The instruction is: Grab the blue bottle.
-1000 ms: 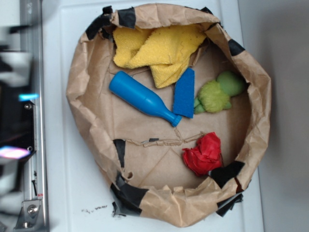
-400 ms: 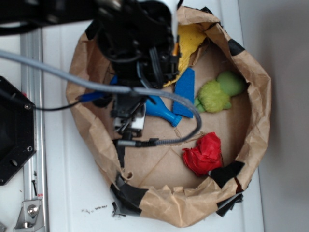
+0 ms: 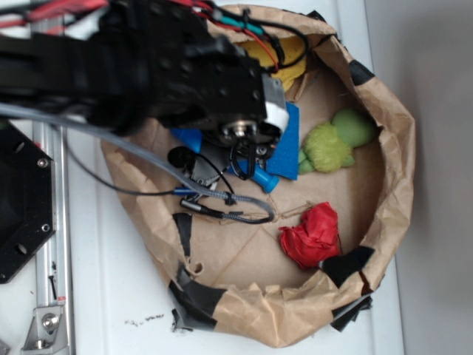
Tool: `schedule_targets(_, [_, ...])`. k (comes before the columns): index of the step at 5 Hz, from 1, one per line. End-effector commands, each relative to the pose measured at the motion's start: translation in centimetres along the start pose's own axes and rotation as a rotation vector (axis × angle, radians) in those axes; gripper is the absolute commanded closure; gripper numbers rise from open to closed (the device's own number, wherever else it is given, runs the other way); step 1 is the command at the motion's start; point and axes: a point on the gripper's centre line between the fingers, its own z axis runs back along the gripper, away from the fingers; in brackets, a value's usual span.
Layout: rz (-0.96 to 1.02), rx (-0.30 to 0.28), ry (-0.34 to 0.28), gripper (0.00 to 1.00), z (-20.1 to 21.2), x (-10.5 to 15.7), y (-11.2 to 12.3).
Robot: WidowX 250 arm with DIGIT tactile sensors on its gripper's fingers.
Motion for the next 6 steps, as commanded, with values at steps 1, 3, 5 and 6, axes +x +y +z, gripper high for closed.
schedule_targets(1, [-0.014,-0.004,-0.140,1.00,3.4,1.5,-0.8])
schedule_targets(3, [-0.033,-0.116,-0.345,1.00,13.7,2.6,-1.3])
schedule_targets(5, [0.186,-0.002,-0.109,1.00,15.8,1.5,-1.7])
schedule_targets(6, [0.345,0.095,-0.127,1.00,14.8,0.6,-2.1])
